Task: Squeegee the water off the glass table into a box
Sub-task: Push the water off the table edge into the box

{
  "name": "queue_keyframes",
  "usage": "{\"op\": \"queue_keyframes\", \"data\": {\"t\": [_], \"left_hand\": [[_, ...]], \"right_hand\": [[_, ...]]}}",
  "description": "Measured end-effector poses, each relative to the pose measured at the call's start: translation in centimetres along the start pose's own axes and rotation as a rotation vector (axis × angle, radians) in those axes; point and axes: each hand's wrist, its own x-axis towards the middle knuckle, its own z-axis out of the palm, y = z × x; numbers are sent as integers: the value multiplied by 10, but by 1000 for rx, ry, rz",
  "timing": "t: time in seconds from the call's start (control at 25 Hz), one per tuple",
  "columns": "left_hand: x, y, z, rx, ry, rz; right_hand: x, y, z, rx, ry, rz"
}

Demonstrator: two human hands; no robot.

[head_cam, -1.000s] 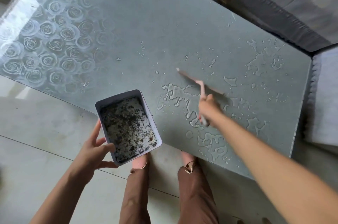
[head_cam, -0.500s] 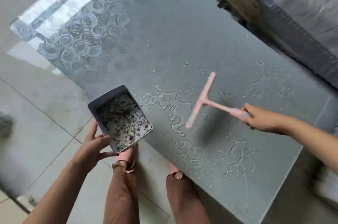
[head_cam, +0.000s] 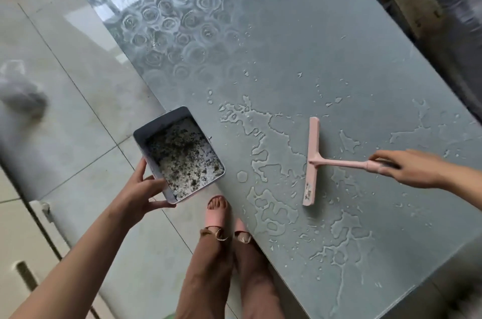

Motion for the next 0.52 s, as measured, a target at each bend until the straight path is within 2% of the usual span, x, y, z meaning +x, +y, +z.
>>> {"op": "queue_keyframes", "data": {"t": [0.08, 0.24, 0.4, 0.52], "left_hand": [[0, -4, -7, -13, 16, 8], [1, -10, -17, -25, 50, -2], [11, -18, -26, -15, 102, -13], [23, -30, -40, -22, 111, -27]], "right_hand": [[-5, 5, 6, 74, 21, -31], [-23, 18, 29, 394, 140, -76], [-4, -3, 56, 469, 140, -40], [24, -15, 82, 412, 207, -13]]}}
